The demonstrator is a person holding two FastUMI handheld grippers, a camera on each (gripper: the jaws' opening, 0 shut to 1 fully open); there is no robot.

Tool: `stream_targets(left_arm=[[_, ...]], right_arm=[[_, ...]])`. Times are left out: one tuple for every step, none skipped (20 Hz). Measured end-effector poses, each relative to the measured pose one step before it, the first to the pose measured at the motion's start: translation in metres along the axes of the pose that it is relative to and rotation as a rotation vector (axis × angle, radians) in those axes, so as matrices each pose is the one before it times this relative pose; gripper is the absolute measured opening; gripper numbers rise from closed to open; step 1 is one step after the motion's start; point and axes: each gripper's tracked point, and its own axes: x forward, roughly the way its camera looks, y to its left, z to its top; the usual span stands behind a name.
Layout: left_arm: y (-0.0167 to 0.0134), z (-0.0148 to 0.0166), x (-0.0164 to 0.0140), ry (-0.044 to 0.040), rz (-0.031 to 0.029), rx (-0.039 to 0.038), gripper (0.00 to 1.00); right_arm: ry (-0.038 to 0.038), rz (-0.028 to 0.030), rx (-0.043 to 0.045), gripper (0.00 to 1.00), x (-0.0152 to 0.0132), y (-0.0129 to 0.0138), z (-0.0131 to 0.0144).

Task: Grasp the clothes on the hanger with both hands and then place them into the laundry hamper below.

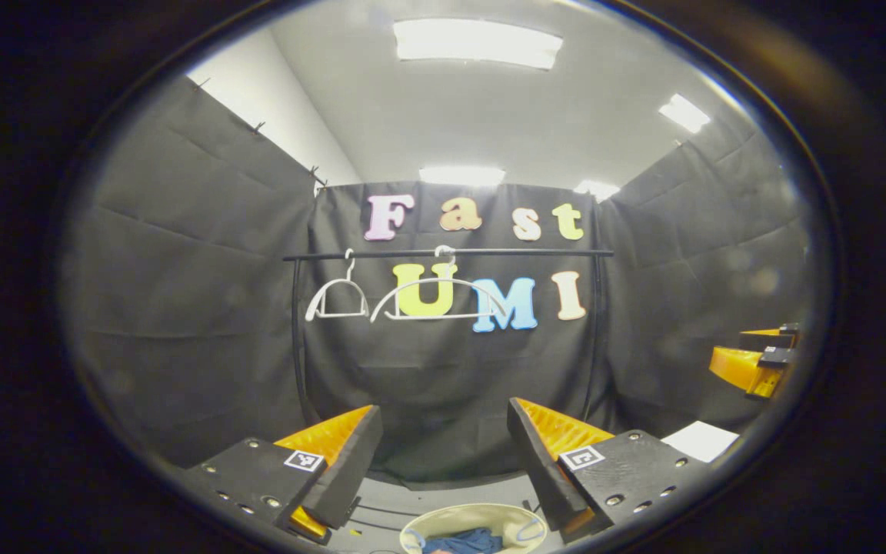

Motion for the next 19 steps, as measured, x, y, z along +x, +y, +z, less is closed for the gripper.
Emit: stream_targets(left_arm=[[-0.00337, 0.0016, -0.00172, -0.00491, 0.00019, 0.00554, 0.94], [-0.00144, 0.00071, -0.00075, -0.0046, 0.00315, 0.01, 0.94], [-0.0023, 0.00201, -0.00153, -0.00309, 0.0012, 0.01168, 0.94], [-0.00264, -0.00026, -0.00117, -0.00468, 0.00458, 0.00995, 0.94], [-0.00024, 0.00246, -0.00031, -0.00333, 0.00473, 0.00644, 0.94], [-0.00073, 0.00117, -0.00022, -0.00364, 0.00111, 0.00303, 0.94], [-0.00197, 0.00002, -0.00051, -0.00052, -0.00173, 0.00007, 0.95], [-0.00203, -0.00075, -0.00041, 0.00157, -0.00104, 0.00012, 0.94], [-0.00076, -0.00075, 0.0001, 0.00525, 0.00133, 0.00178, 0.94], [0.00185, -0.00201, 0.00235, 0.00278, 0.00463, 0.00205, 0.94], [0.00045, -0.00081, 0.00055, 0.00117, 0.00089, -0.00028, 0.94], [0.00039, -0.00117, 0.00169, 0.00329, 0.00231, -0.00194, 0.94], [0.00028, -0.00167, 0.00081, 0.0024, 0.00073, -0.00458, 0.94], [-0.00097, -0.00158, 0.00028, 0.00129, -0.00281, -0.00511, 0.94], [0.00074, 0.00052, 0.00056, 0.00259, 0.00278, -0.00175, 0.94], [0.00262, 0.00179, 0.00161, -0.00199, 0.00183, -0.00122, 0.94], [0.00104, 0.00106, -0.00026, -0.003, 0.00032, 0.00052, 0.95], [0.00142, 0.00068, 0.00096, -0.00356, 0.00198, 0.00271, 0.94], [0.0017, 0.00021, -0.00051, -0.00109, 0.00321, 0.00337, 0.94]], right_arm=[[-0.00266, -0.00286, -0.0013, 0.95, -0.00111, -0.00316, 0.00117], [-0.00612, -0.00111, -0.00079, 0.94, -0.00026, -0.00391, 0.00168], [-0.00136, 0.0001, 0.00006, 0.95, -0.00018, -0.00237, 0.0008], [-0.00185, -0.00049, 0.00255, 0.95, 0.001, -0.00239, 0.00066], [0.00045, -0.00086, 0.002, 0.95, 0.00091, -0.00155, 0.00077], [0.00153, -0.00242, 0.00214, 0.95, 0.00161, -0.0014, 0.00042], [0.00459, 0.00098, 0.00236, 0.95, 0.00121, 0.00008, -0.00067], [0.00138, 0.00106, 0.00297, 0.95, 0.00024, -0.00017, 0.00015], [-0.00073, 0.00064, 0.00032, 0.95, -0.00071, 0.00022, 0.00105], [-0.00112, 0.00056, -0.00179, 0.95, -0.00604, 0.00288, 0.00091], [0.00045, 0.00007, -0.0052, 0.95, -0.00204, 0.00144, 0.00019], [-0.00053, -0.00005, -0.0069, 0.95, -0.00293, 0.00138, -0.00093], [-0.00329, 0.00089, -0.00399, 0.95, -0.00164, 0.00074, 0.00015], [-0.00105, -0.00073, 0.00061, 0.95, 0.00018, 0.00075, -0.00029], [0.00465, -0.00002, 0.00353, 0.95, 0.00025, 0.00017, -0.00051], [0.00079, -0.00165, 0.00558, 0.95, -0.00084, 0.00104, -0.00122], [-0.00165, -0.00367, 0.00376, 0.95, -0.00061, -0.00059, 0.00009], [-0.00381, -0.0036, 0.00276, 0.95, 0.00143, 0.00011, 0.00049], [0.00021, -0.00221, 0.00074, 0.95, 0.00033, 0.0003, -0.00028]])
